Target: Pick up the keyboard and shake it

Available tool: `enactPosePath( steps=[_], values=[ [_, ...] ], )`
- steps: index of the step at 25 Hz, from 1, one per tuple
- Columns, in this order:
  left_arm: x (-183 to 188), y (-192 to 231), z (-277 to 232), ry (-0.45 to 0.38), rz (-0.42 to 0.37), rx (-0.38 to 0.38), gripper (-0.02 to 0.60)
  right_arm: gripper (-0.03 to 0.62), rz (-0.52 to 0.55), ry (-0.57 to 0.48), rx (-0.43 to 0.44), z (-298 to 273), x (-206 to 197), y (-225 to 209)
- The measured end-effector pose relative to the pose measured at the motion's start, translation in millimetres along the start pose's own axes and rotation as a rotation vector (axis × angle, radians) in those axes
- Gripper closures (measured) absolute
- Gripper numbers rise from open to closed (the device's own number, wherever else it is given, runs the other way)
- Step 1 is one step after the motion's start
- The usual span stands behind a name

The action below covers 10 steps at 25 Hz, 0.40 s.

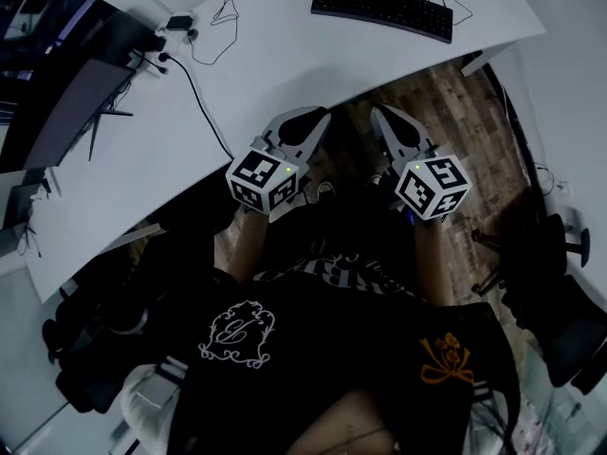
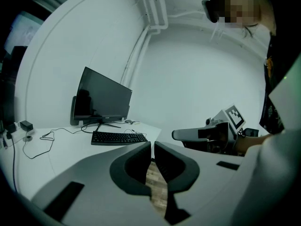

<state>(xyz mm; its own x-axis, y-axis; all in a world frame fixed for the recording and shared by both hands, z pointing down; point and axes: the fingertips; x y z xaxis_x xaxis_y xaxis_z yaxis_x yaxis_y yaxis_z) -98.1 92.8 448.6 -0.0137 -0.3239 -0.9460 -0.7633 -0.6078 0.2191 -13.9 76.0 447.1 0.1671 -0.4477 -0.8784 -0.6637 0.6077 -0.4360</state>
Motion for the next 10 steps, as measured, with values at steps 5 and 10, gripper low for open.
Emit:
enactPosePath(
  steps=[5,10],
  values=[
    [-5.8,1.9,14.0,-0.007,0.006,-0.012,0.545,0.583,0.023,-0.006,-0.014,1.3,-7.7,13.6],
    [-14.9,-1.4,23.5,0.002,0.004,-0.031,0.545,0.583,0.029,-0.006,-0.022,2.0,-17.3,23.0]
  ],
)
Point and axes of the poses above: the fingertips, and each gripper's own axes: z backward along the fingers, y to its left, x out of its top, and after that the axes turned 1 degree about -y, right-handed
